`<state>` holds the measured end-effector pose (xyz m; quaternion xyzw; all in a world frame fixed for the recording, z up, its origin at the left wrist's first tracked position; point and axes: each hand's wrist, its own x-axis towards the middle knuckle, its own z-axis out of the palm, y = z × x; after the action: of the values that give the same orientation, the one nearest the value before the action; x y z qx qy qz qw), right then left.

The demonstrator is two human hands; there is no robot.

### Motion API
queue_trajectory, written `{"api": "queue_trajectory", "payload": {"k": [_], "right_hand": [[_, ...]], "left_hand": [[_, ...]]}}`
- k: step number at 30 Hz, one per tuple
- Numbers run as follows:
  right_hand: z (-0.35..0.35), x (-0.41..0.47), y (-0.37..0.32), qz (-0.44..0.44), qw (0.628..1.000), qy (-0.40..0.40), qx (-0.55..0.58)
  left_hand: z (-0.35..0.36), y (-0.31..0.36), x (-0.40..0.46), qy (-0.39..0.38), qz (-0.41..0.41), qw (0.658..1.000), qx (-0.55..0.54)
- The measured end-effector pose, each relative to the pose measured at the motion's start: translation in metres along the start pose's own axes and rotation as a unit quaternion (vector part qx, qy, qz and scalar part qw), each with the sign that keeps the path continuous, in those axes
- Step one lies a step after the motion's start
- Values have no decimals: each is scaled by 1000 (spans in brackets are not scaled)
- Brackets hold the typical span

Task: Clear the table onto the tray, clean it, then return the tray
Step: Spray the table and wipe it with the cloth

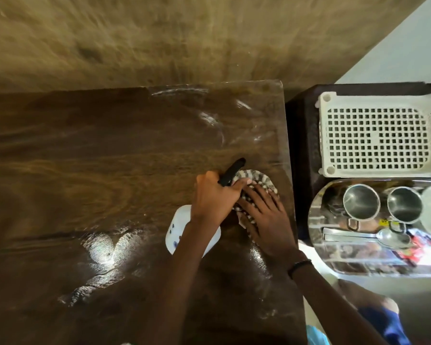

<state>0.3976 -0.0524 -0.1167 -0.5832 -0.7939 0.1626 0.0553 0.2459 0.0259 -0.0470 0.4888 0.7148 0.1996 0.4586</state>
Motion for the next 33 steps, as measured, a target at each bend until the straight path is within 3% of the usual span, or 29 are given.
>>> {"api": "queue_trajectory", "payload": {"k": [13, 21, 23, 26, 30, 33], "right_hand": [[-1, 8, 6, 54, 998, 12, 21], [-16, 88, 26, 196, 976, 85, 32], [-17, 119, 17, 172, 982, 74, 26], [-12, 144, -3, 60, 997, 40, 37], [-8, 117, -12, -86, 996, 9, 11], [-16, 90, 19, -117, 993, -20, -22]], "left_hand": [[0, 3, 18, 37, -25, 999, -9], [-18, 4, 24, 51, 1, 998, -37], [-22, 2, 26, 61, 1, 997, -47], [-27, 1, 29, 67, -4, 996, -54], [-32, 0, 31, 79, 12, 995, -55], [-36, -2, 34, 77, 26, 996, -45]]}}
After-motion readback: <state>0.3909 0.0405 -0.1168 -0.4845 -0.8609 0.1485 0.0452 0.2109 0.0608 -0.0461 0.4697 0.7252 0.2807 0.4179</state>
